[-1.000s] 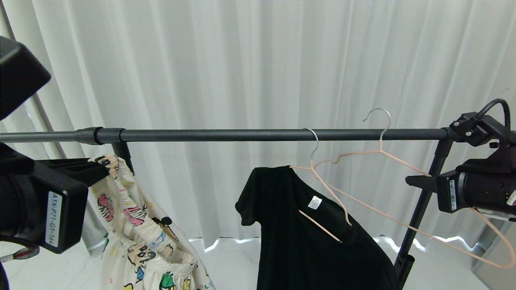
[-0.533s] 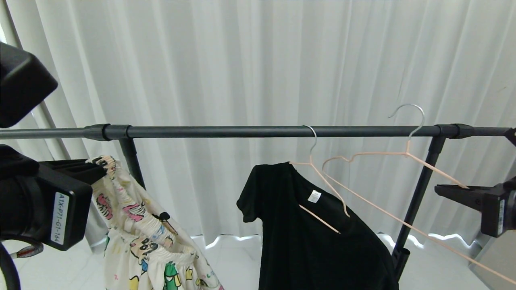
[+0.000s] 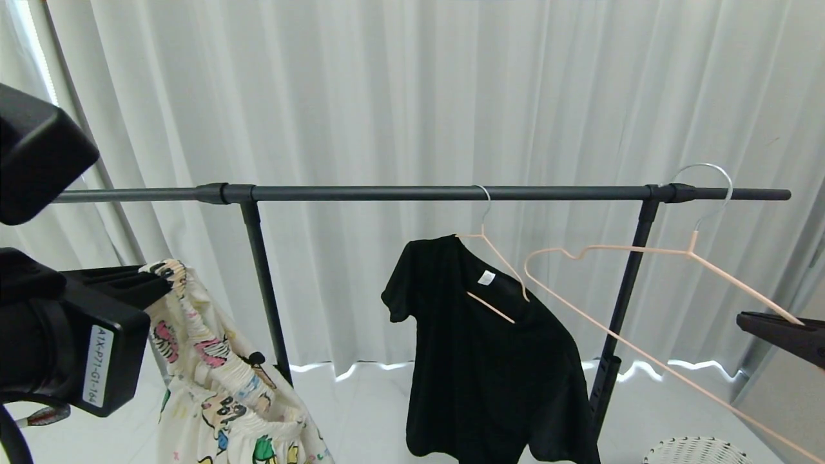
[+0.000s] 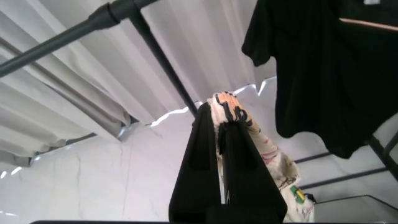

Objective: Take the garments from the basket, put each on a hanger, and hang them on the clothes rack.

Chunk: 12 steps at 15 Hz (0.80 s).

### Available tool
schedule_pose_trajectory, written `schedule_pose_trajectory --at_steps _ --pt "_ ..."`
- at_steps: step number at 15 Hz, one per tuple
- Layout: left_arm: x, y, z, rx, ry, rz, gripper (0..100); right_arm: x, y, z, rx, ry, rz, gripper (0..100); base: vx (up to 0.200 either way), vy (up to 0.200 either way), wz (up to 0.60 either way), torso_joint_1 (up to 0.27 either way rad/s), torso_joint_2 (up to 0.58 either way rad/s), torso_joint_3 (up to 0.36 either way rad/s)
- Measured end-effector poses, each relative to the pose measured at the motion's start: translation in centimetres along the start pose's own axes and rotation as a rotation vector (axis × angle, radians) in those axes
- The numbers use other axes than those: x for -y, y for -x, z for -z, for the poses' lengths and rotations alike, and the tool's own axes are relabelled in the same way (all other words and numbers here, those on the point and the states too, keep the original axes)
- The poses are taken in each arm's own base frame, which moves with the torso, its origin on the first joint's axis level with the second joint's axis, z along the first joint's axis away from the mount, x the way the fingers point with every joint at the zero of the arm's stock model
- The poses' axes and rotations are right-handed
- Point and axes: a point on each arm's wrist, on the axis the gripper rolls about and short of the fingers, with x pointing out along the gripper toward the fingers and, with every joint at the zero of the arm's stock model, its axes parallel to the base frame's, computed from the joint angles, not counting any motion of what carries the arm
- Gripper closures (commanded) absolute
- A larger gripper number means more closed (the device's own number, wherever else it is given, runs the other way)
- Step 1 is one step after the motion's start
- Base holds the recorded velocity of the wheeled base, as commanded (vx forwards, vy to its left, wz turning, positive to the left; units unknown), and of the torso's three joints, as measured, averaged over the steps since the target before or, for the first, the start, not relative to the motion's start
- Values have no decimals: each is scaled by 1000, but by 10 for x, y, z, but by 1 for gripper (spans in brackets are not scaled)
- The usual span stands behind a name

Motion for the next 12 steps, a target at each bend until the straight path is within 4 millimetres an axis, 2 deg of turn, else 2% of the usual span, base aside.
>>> schedule_pose_trajectory --at_steps 6,12 --pt "5 -5 9 -31 -32 -4 100 -15 19 17 17 46 -161 100 -200 0 0 2 1 2" --pt "23 -23 28 -74 3 -5 100 -39 24 30 -57 49 -445 100 0 0 0 0 0 0"
